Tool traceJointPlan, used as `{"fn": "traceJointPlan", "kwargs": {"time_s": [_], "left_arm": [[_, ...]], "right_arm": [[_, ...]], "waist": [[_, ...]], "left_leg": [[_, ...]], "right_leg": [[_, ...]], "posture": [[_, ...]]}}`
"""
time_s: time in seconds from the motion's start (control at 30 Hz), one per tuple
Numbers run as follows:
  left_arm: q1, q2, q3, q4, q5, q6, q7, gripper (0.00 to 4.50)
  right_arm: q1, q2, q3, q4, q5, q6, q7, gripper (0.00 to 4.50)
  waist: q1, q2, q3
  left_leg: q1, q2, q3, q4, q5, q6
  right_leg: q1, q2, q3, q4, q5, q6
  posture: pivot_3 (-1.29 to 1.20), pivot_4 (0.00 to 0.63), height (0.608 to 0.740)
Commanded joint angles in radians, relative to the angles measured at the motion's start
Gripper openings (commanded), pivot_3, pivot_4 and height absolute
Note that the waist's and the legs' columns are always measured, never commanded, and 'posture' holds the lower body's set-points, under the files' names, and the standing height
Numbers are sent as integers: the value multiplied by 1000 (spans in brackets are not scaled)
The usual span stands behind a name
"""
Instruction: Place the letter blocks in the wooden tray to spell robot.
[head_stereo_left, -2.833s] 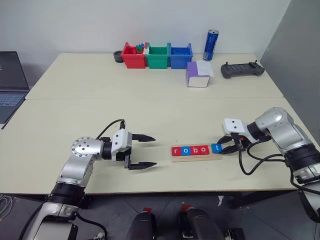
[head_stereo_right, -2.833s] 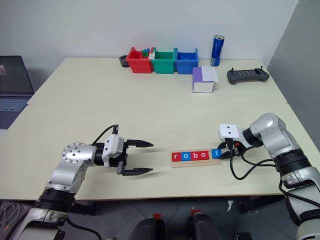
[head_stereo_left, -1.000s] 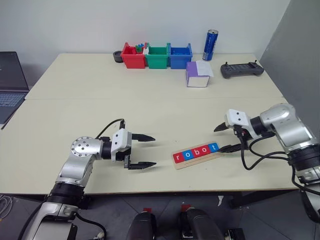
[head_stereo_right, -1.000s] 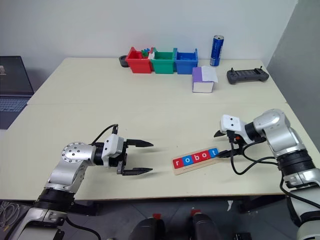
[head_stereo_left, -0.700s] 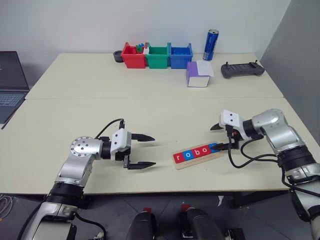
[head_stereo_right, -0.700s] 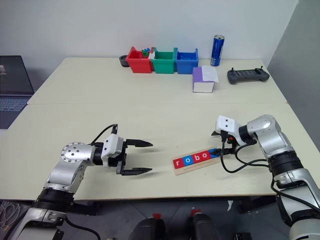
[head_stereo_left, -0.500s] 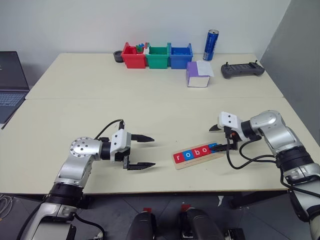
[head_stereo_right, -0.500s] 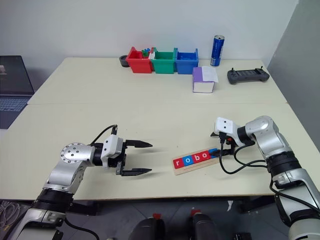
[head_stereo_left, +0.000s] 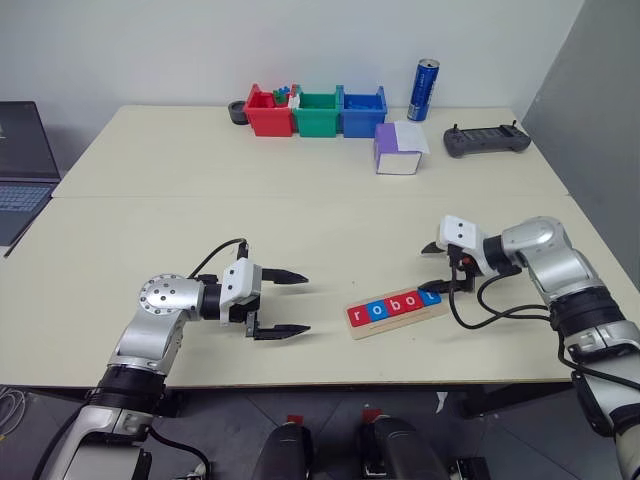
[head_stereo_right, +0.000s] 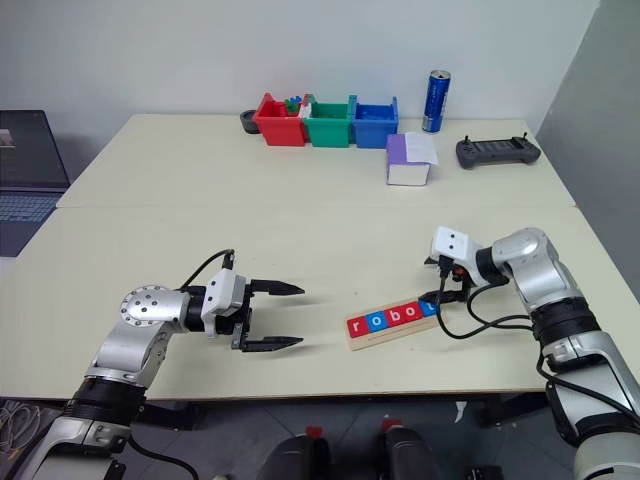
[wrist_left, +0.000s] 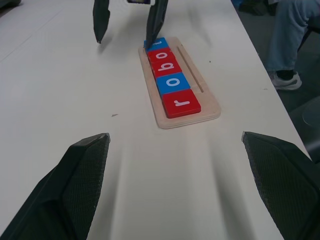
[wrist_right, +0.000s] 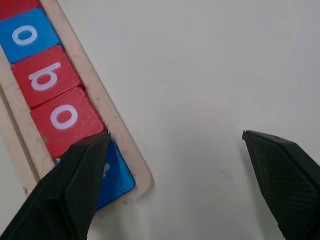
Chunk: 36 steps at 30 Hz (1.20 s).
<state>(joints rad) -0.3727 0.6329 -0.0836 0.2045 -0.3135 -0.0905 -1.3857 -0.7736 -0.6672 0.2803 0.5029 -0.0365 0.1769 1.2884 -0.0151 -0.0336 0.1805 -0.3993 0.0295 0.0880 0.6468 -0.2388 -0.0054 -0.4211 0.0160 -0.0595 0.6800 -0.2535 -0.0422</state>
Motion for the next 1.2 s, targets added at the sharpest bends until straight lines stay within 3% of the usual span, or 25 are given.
{"fn": "traceJointPlan", "kwargs": {"time_s": [0.03, 0.37, 0.57, 0.7, 1.2], "left_arm": [[-3, 11, 17, -25, -15, -1, 1, 4500], [-7, 7, 15, -20, -11, -5, 5, 4500], [-4, 15, 19, -22, -14, -4, -1, 4500], [-10, 16, 17, -11, -12, -8, -9, 4500], [22, 24, 25, -45, -19, 2, 7, 4500]], "right_arm": [[-3, -11, -9, -14, 1, -2, 10, 4483], [9, -14, -3, -13, -9, -17, 5, 4483], [-70, -75, -72, -87, 89, 30, 122, 4483], [-27, -141, -28, -171, 124, 15, 285, 4483], [-13, -119, 68, -68, 75, -146, 311, 4483]], "waist": [[0, 0, 0], [0, 0, 0], [0, 1, 0], [2, 0, 0], [2, 0, 0]], "left_leg": [[0, 0, 0, 0, 0, 0], [0, 0, 0, 0, 0, 0], [0, 0, 0, 0, 0, 0], [0, 0, -1, 0, 0, 0], [0, 0, 0, 0, 0, 0]], "right_leg": [[0, 0, 0, 0, 0, 0], [0, 0, 0, 0, 0, 0], [0, 0, 0, 0, 0, 0], [0, 0, -1, 0, 0, 0], [0, 0, -1, 0, 0, 0]], "posture": [[0, 150, 740], [0, 150, 740], [0, 150, 740], [0, 150, 740], [0, 150, 740]]}}
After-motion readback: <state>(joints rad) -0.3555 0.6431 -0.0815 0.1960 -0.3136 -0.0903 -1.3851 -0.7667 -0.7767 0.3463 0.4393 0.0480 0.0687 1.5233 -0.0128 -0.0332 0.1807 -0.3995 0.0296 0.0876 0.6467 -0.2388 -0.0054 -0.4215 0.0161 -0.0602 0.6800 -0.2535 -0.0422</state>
